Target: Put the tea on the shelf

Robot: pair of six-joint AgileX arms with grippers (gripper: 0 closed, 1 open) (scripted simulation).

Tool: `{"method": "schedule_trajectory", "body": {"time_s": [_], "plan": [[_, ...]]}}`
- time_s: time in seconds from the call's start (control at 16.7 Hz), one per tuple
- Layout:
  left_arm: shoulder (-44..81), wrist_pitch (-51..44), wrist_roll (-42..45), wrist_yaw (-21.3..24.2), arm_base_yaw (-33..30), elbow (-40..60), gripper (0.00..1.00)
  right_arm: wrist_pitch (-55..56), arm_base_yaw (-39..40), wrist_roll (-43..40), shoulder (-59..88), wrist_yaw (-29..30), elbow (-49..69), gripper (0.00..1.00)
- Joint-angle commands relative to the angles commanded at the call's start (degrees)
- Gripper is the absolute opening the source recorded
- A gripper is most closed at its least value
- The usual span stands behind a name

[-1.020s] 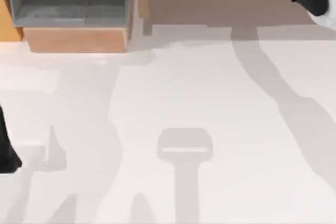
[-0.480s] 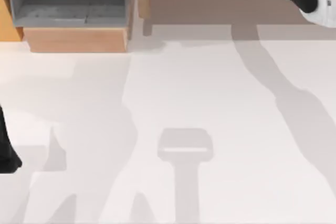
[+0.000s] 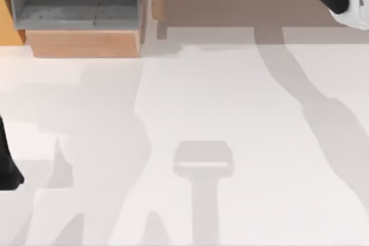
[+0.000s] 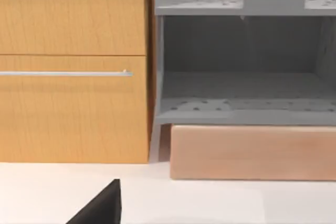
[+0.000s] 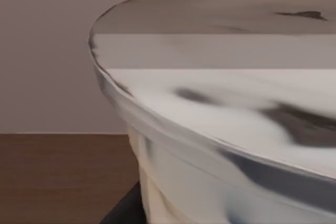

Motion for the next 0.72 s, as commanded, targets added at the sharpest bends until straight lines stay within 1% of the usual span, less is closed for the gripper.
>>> {"method": "schedule_trajectory", "body": {"time_s": [0.36,0.42,0.72], "plan": [[0.00,0.00,0.00,0.00,0.00,0.00,1.00,0.00,0.00,0.00,0.00,0.00,0.00,0.98],[0.00,0.00,0.00,0.00,0.00,0.00,1.00,0.00,0.00,0.00,0.00,0.00,0.00,1.00],[0.00,0.00,0.00,0.00,0.00,0.00,1.00,0.00,0.00,0.00,0.00,0.00,0.00,1.00]]}}
